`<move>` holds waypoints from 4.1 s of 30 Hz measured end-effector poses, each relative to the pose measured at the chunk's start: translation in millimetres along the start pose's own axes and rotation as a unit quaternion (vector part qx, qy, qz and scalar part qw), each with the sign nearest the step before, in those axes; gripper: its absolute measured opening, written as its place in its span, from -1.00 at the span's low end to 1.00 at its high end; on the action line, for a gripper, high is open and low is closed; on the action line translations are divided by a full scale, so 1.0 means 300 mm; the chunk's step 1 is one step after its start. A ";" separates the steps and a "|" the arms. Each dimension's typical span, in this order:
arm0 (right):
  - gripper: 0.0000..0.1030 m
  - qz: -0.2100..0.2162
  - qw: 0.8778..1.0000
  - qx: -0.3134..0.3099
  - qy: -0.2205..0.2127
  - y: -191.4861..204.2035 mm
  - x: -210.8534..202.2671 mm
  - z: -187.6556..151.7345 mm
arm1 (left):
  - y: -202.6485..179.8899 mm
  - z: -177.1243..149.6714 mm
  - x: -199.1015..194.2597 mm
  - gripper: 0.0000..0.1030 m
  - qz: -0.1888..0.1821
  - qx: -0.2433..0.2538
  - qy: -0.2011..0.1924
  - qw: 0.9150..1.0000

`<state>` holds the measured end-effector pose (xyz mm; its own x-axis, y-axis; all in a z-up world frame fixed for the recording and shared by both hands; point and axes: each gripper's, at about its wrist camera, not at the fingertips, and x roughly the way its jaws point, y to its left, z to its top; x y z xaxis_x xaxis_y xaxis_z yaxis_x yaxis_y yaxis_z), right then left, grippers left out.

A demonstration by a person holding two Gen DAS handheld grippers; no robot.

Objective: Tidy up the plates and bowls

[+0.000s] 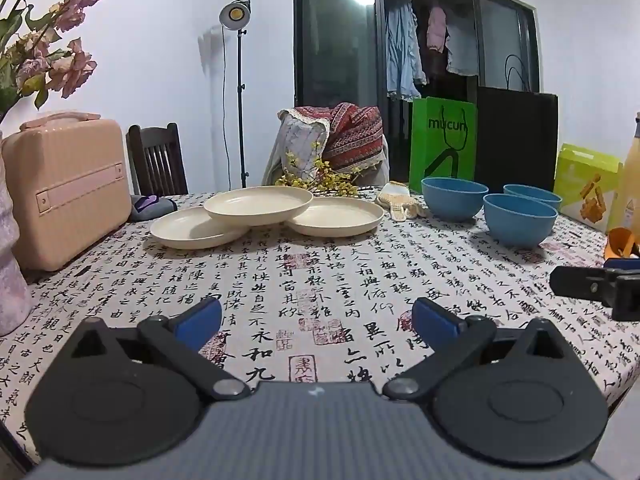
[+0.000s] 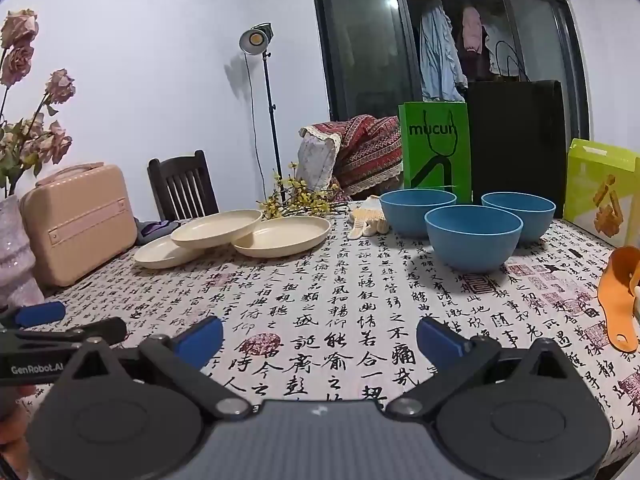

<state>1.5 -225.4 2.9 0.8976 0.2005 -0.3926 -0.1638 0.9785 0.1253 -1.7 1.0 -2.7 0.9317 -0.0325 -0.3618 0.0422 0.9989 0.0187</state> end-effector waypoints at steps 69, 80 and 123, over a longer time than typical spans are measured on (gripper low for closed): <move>1.00 -0.012 1.000 0.003 0.012 -0.022 0.051 0.000 | -0.024 0.025 0.018 1.00 -0.020 -0.010 -0.012 1.000; 1.00 -0.012 1.000 0.005 0.013 -0.020 0.086 0.013 | -0.015 0.041 0.044 1.00 -0.020 -0.010 -0.013 1.000; 1.00 0.002 0.999 0.032 -0.009 0.015 0.335 0.214 | 0.165 0.229 0.258 1.00 -0.013 -0.022 -0.012 1.000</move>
<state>117.1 -204.0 22.6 0.9043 0.2026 -0.3757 -0.1414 0.9727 0.1842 97.3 45.6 34.4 0.9386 -0.0588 -0.3400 0.0511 0.9982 -0.0315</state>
